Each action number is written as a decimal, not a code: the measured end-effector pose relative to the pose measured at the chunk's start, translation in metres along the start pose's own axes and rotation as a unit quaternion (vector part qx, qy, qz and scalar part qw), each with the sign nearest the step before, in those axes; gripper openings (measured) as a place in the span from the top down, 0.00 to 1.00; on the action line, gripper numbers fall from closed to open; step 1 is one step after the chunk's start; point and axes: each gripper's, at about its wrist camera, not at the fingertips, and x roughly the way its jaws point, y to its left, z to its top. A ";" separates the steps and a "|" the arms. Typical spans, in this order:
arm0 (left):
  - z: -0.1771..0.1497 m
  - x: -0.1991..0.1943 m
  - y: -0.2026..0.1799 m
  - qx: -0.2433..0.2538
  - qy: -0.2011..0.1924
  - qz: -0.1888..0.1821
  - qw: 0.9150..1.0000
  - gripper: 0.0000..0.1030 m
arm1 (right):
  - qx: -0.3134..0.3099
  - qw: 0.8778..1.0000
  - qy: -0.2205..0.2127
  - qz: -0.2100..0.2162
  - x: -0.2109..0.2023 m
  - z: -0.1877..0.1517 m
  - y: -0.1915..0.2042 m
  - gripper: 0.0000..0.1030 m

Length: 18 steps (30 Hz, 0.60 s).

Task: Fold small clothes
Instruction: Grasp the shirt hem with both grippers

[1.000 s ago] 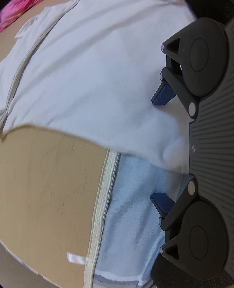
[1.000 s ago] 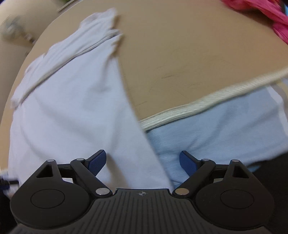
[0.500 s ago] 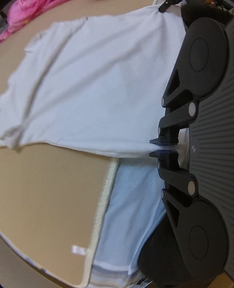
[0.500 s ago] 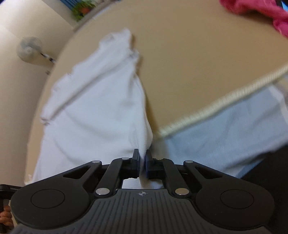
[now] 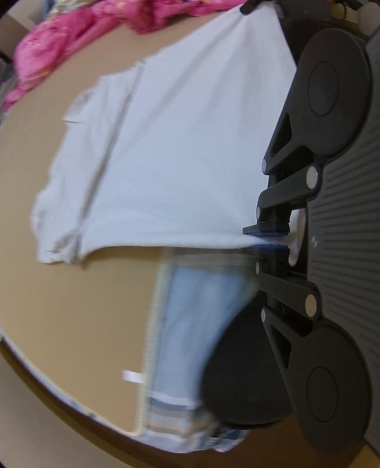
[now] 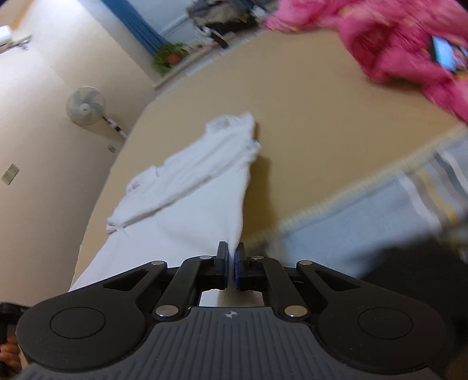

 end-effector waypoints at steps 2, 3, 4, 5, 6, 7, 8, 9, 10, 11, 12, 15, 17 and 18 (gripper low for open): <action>-0.022 0.007 0.005 -0.004 0.025 -0.001 1.000 0.94 | 0.017 1.000 0.021 -0.013 -0.008 -0.014 -0.010 0.96; -0.031 0.010 0.007 -0.009 0.036 -0.003 0.999 0.94 | 0.023 0.999 0.031 -0.021 -0.011 -0.021 -0.014 0.96; -0.039 0.015 0.009 -0.013 0.049 -0.005 0.999 0.94 | 0.025 0.999 0.039 -0.028 -0.013 -0.024 -0.016 0.96; -0.044 0.020 0.011 -0.015 0.058 -0.005 0.998 0.94 | 0.028 0.998 0.045 -0.034 -0.012 -0.026 -0.017 0.96; -0.047 0.025 0.011 -0.018 0.067 -0.004 0.998 0.94 | 0.030 0.998 0.051 -0.038 -0.010 -0.025 -0.017 0.96; -0.046 0.031 0.012 -0.021 0.075 -0.002 0.997 0.94 | 0.029 0.997 0.058 -0.040 -0.006 -0.022 -0.015 0.96; -0.043 0.033 0.011 -0.026 0.081 0.001 0.996 0.94 | 0.028 0.997 0.063 -0.047 -0.002 -0.018 -0.010 0.96; -0.039 0.035 0.011 -0.032 0.087 0.001 0.996 0.94 | 0.026 0.996 0.071 -0.054 0.003 -0.013 -0.007 0.96; -0.032 0.036 0.011 -0.036 0.092 0.000 0.995 0.94 | 0.024 0.995 0.079 -0.059 0.008 -0.007 -0.003 0.96; -0.026 0.038 0.011 -0.039 0.097 0.001 0.995 0.94 | 0.023 0.994 0.088 -0.066 0.014 0.000 0.002 0.96; -0.017 0.041 0.013 -0.044 0.102 0.001 0.994 0.94 | 0.020 0.993 0.097 -0.071 0.018 0.005 0.009 0.96; 0.025 0.044 0.017 -0.060 0.114 -0.023 0.991 0.95 | -0.025 0.989 0.117 -0.089 0.050 0.045 0.035 0.97; 0.075 0.041 0.013 -0.061 0.103 -0.032 0.992 0.95 | -0.045 0.987 0.124 -0.090 0.081 0.089 0.054 0.97; 0.104 0.039 0.008 -0.056 0.092 -0.032 0.994 0.95 | -0.053 0.987 0.121 -0.087 0.097 0.113 0.063 0.97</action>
